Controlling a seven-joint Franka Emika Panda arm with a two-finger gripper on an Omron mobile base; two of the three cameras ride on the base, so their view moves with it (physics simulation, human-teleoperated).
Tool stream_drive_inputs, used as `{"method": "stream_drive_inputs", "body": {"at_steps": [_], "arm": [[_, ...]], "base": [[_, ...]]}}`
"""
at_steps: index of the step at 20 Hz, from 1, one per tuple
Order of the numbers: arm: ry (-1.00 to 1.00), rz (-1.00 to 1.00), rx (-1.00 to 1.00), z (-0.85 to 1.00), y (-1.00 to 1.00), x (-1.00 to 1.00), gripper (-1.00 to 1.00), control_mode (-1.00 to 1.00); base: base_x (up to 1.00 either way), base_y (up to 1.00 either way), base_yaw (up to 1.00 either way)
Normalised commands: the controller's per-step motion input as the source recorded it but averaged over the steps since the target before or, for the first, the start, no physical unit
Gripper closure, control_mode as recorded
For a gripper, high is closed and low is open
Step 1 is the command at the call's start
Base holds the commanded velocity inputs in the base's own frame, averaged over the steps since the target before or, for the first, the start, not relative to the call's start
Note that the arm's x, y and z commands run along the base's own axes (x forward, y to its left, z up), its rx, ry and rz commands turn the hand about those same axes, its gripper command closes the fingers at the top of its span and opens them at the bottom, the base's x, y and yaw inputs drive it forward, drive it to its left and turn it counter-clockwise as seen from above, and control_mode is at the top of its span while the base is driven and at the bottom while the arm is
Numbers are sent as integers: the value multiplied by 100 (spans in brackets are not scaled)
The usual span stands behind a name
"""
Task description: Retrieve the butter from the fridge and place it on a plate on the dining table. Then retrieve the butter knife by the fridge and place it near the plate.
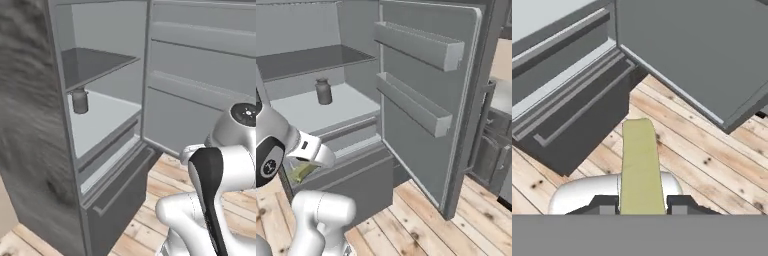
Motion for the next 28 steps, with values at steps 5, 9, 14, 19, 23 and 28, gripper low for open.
{"method": "stream_drive_inputs", "body": {"at_steps": [5,9,14,19,23,28], "arm": [[0,0,0,0,0,0,100,100],[0,0,0,0,0,0,100,100],[0,0,0,0,0,0,100,100],[0,0,0,0,0,0,100,100],[0,0,0,0,0,0,100,100],[0,0,0,0,0,0,100,100]], "base": [[-87,3,-77],[-57,1,-84],[-18,-10,-90],[-12,-12,-93],[-20,-28,-86],[-4,-93,-21]]}}
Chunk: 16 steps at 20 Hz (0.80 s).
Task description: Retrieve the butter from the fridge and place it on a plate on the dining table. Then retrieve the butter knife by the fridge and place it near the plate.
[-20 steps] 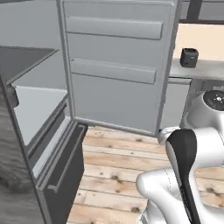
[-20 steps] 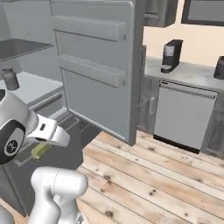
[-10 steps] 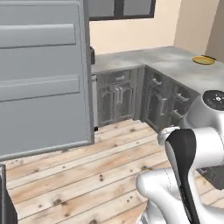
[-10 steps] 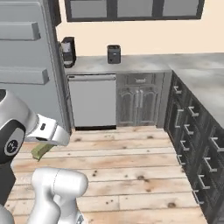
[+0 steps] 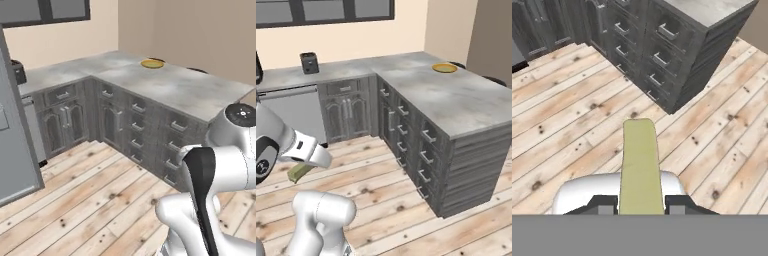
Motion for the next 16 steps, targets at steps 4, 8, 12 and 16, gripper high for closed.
{"method": "stream_drive_inputs", "body": {"at_steps": [4,8,12,16], "arm": [[0,0,0,0,0,0,100,100],[0,0,0,0,0,0,100,100],[0,0,0,0,0,0,100,100],[0,0,0,0,0,0,100,100]], "base": [[0,-100,1],[19,-100,6],[82,-100,17],[93,-100,18]]}}
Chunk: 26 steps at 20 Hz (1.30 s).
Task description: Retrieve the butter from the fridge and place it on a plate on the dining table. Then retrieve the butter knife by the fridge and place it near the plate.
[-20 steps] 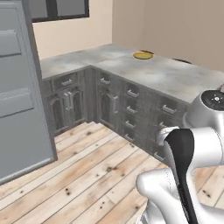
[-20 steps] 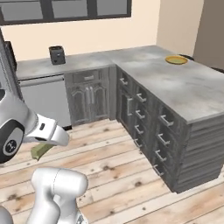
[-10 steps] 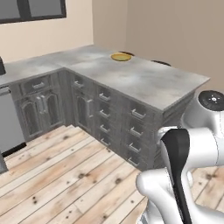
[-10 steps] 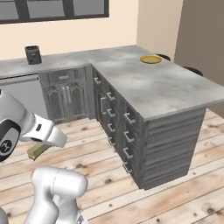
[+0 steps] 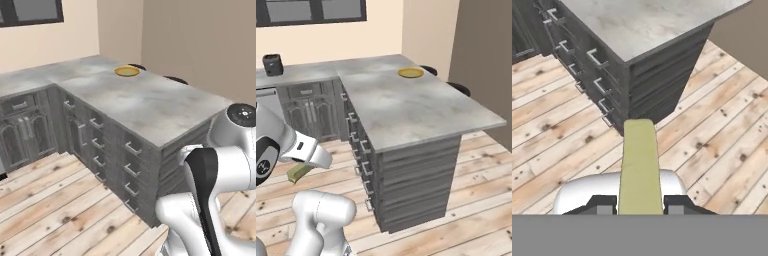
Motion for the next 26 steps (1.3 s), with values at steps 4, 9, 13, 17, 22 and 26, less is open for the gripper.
{"method": "stream_drive_inputs", "body": {"at_steps": [4,9,13,17,22,26], "arm": [[0,0,0,0,0,0,100,100],[0,0,0,0,0,0,100,100],[0,0,0,0,0,0,100,100],[0,0,0,0,0,0,100,100],[0,0,0,0,0,0,100,100],[0,0,0,0,0,0,100,100]], "base": [[74,-100,24],[63,-100,30],[25,-100,38],[0,-100,26],[0,-100,20],[0,-100,23]]}}
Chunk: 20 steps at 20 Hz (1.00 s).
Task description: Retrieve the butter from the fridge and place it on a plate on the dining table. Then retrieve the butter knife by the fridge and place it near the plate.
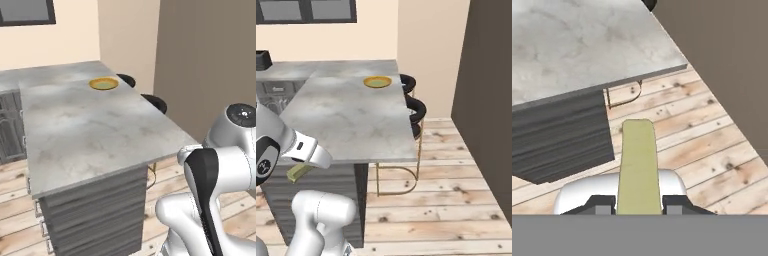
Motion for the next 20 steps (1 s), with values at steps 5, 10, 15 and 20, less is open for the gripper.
{"method": "stream_drive_inputs", "body": {"at_steps": [5,10,15,20], "arm": [[0,0,0,0,0,0,100,100],[0,0,0,0,0,0,100,100],[0,0,0,0,0,0,100,100],[0,0,0,0,0,0,100,100]], "base": [[0,-100,25],[0,-100,29],[0,-100,31],[24,-100,44]]}}
